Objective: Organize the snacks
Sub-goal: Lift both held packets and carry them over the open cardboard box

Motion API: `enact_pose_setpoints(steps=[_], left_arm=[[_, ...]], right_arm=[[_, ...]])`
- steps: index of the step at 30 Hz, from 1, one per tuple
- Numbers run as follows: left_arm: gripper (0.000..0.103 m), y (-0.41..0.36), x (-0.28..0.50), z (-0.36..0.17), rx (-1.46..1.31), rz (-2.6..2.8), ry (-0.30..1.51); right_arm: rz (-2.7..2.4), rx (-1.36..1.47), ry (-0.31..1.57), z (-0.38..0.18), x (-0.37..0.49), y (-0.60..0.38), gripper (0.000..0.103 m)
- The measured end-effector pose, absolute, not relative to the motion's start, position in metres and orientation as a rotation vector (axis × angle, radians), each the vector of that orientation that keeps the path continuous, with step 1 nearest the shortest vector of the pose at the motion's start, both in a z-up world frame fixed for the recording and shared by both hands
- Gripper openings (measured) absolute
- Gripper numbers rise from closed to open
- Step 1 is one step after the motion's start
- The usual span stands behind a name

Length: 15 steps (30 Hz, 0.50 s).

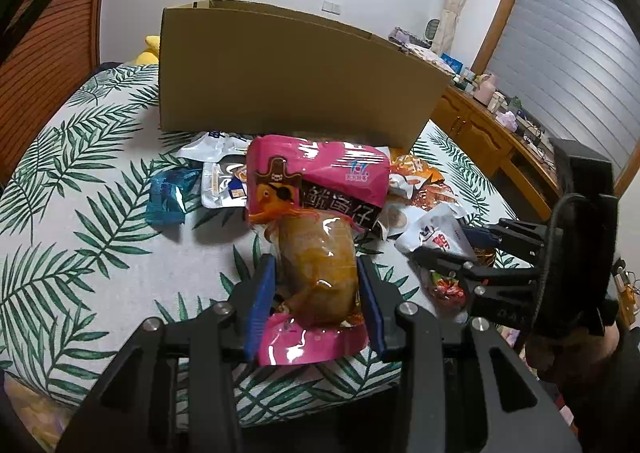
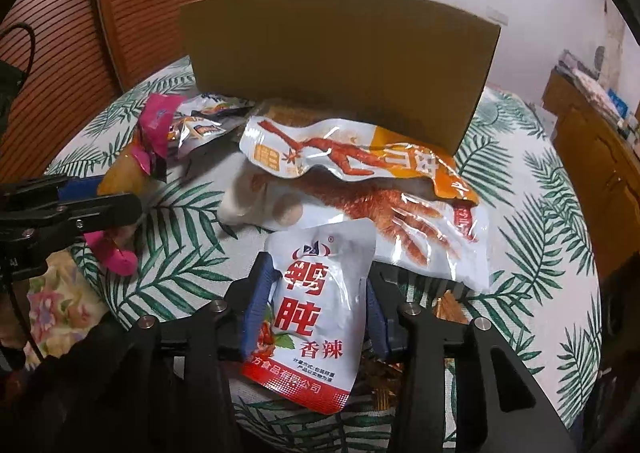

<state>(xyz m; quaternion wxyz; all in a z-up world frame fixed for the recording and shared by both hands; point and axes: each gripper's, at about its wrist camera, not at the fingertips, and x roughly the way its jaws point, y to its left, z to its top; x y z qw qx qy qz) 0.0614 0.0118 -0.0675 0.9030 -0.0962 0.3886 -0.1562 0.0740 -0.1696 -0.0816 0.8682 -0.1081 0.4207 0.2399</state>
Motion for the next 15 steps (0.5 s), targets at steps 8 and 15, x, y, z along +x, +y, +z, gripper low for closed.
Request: enact_pose_setpoints(steps=[8,15], left_arm=[[0.039,0.02,0.054,-0.056,-0.212,-0.317,0.762],[0.039,0.019,0.051,-0.049,-0.212,-0.331,0.735]], right_arm=[[0.509,-0.252,0.808,-0.07,0.061,-0.169,0.033],[0.516,-0.244,0.754,-0.06,0.052,-0.171,0.026]])
